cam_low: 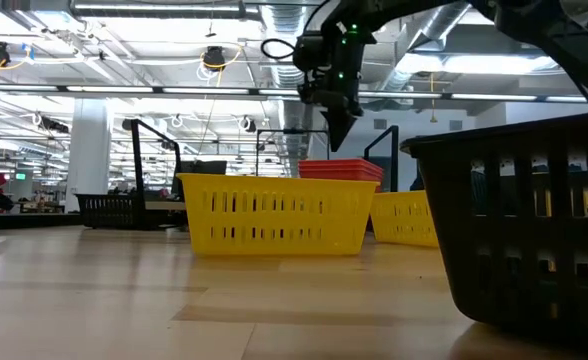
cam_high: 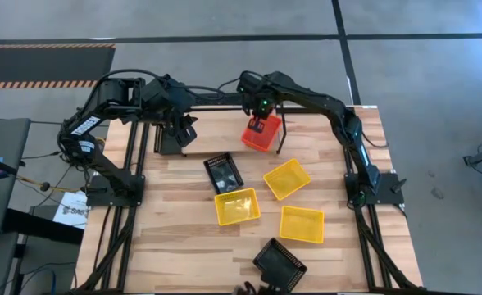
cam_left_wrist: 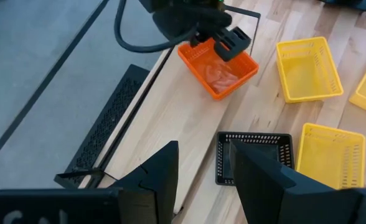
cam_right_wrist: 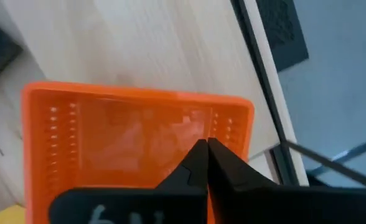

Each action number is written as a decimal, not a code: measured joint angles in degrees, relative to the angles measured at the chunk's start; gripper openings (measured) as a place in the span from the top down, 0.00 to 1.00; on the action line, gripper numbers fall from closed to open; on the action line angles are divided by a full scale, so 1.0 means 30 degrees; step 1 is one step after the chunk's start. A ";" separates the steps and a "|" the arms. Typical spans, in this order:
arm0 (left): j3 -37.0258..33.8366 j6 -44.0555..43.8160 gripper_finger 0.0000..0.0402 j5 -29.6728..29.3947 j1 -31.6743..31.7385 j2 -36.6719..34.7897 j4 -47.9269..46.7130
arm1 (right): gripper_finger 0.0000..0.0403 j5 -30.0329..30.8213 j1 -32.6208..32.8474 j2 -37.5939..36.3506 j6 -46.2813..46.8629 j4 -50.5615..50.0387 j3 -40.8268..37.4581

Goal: Stack baskets on shelf by color
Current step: Adjust the orange bin on the shelf

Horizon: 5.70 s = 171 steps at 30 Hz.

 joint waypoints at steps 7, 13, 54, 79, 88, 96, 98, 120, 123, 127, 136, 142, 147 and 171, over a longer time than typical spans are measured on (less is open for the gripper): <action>0.0007 -0.0006 0.67 0.0102 0.0000 0.0000 0.0000 | 0.77 -0.0201 -0.0523 0.0007 -0.0668 -0.0483 0.0000; 0.0007 -0.0007 0.67 0.0124 0.0000 0.0000 0.0000 | 0.67 -0.0212 -0.1109 0.0007 -0.1113 -0.0395 0.0000; 0.0004 0.0015 0.67 0.0000 -0.0004 0.0000 0.0003 | 0.99 -0.2230 -0.1369 0.2651 -0.5151 -0.0134 0.0754; 0.0002 0.0087 0.67 0.0208 -0.0007 0.0000 0.0002 | 0.58 -0.1641 -0.1990 0.2834 -0.3897 -0.1471 0.2884; 0.0004 0.0065 0.67 0.0563 -0.0006 0.0000 0.0000 | 0.52 -0.2016 -0.2266 0.2834 -0.4010 -0.1147 0.2849; 0.0007 0.0060 0.67 0.0634 -0.0007 0.0000 0.0000 | 0.53 -0.2214 -0.2544 0.3651 -0.3720 -0.1414 0.2893; 0.0002 0.0058 0.67 0.0634 -0.0007 0.0000 0.0000 | 0.53 -0.2292 -0.2719 0.4030 -0.3473 -0.1837 0.2798; 0.0007 0.0109 0.67 0.0612 -0.0007 0.0000 0.0000 | 0.97 -0.2672 -0.2013 0.4714 -0.6138 -0.2146 0.3324; 0.0000 0.0102 0.67 0.0605 -0.0007 0.0000 0.0000 | 0.97 -0.2684 -0.2017 0.4606 -0.6553 -0.1736 0.3303; 0.0007 0.0055 0.67 0.0612 -0.0007 0.0000 0.0004 | 0.97 -0.2544 -0.2157 0.4337 -0.7028 -0.1758 0.3330; 0.0007 0.0022 0.67 0.0575 -0.0007 0.0000 0.0000 | 0.97 -0.2462 -0.2512 0.3810 -0.9115 -0.1594 0.3322; 0.0007 0.0007 0.67 0.0467 -0.0007 0.0000 0.0000 | 0.97 -0.4089 -0.2930 0.3517 -1.0027 -0.0187 0.3330; 0.0007 -0.0017 0.67 -0.0030 -0.0007 0.0000 0.0009 | 0.97 -0.5604 -0.3093 0.3567 -1.0096 0.0659 0.3330; 0.0006 -0.0521 0.67 0.0095 -0.0006 0.0000 0.0022 | 0.72 -0.5686 -0.2916 0.3759 -1.0464 0.1417 0.2535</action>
